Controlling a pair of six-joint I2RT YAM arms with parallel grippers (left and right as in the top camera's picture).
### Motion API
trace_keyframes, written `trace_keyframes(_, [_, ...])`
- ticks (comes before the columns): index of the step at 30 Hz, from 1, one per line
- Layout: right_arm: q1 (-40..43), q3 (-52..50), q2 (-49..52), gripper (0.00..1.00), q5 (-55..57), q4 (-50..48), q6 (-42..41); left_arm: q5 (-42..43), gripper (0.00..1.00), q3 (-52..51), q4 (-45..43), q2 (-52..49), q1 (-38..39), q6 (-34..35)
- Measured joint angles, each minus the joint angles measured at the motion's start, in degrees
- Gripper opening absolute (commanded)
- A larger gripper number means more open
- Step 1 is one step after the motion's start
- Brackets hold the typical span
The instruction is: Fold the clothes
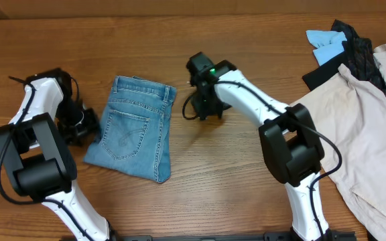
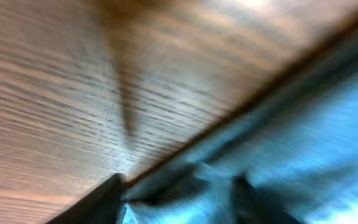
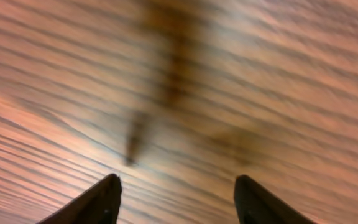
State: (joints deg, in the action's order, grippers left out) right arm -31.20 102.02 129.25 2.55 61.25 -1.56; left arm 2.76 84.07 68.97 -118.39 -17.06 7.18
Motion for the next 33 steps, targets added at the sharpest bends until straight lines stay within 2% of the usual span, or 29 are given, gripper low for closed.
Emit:
trace_keyframes(1, [0.52,0.0,0.0,0.65,0.09,1.07,-0.11,0.46,1.0,1.01,-0.42,1.29,0.11,-0.28])
trace_keyframes(4, [1.49,0.0,0.0,0.65,-0.07,3.13,-0.17,2.29,1.0,3.69,-2.8,5.53,0.2,-0.28])
trace_keyframes(5, [1.6,0.0,0.0,0.65,-0.17,3.34,-0.2,3.48,0.97,4.35,-3.78,7.08,0.2,-0.31])
trace_keyframes(7, [1.57,0.0,0.0,0.65,-0.66,3.58,-0.17,6.62,0.86,5.44,-4.24,9.4,0.2,-1.07])
trace_keyframes(9, [1.51,0.0,0.0,0.63,-0.92,3.67,-0.2,11.34,0.68,5.81,-3.91,10.4,0.22,-2.86])
trace_keyframes(11, [1.49,0.0,0.0,0.6,-1.09,3.93,-0.37,16.24,0.59,5.51,-3.54,10.43,0.81,-5.51])
trace_keyframes(17, [2.05,0.0,0.0,0.44,0.04,5.46,-5.51,23.1,0.58,4.68,-2.75,10.27,7.67,-11.72])
trace_keyframes(21, [5.57,0.0,-0.09,0.43,0.59,6.97,-8.96,22.93,0.51,4.68,-3.08,10.27,15.37,-12.96])
trace_keyframes(23, [8.41,-0.02,-0.42,0.43,0.7,7.87,-9.86,22.08,0.38,4.68,-3.43,10.27,19.15,-13.22])
trace_keyframes(24, [9.88,-0.02,-0.68,0.42,0.74,8.37,-10.23,21.53,0.35,4.68,-3.61,10.27,21.18,-13.25])
trace_keyframes(29, [17.05,-0.02,-2.75,0.42,0.24,11.82,-10.86,15.96,0.32,4.37,-5.42,10.27,30.82,-11.89])
trace_keyframes(33, [20.41,-0.02,-3.08,0.43,-0.26,13.07,-10.82,11.63,0.33,1.62,-10.73,10.27,37.05,-10.12])
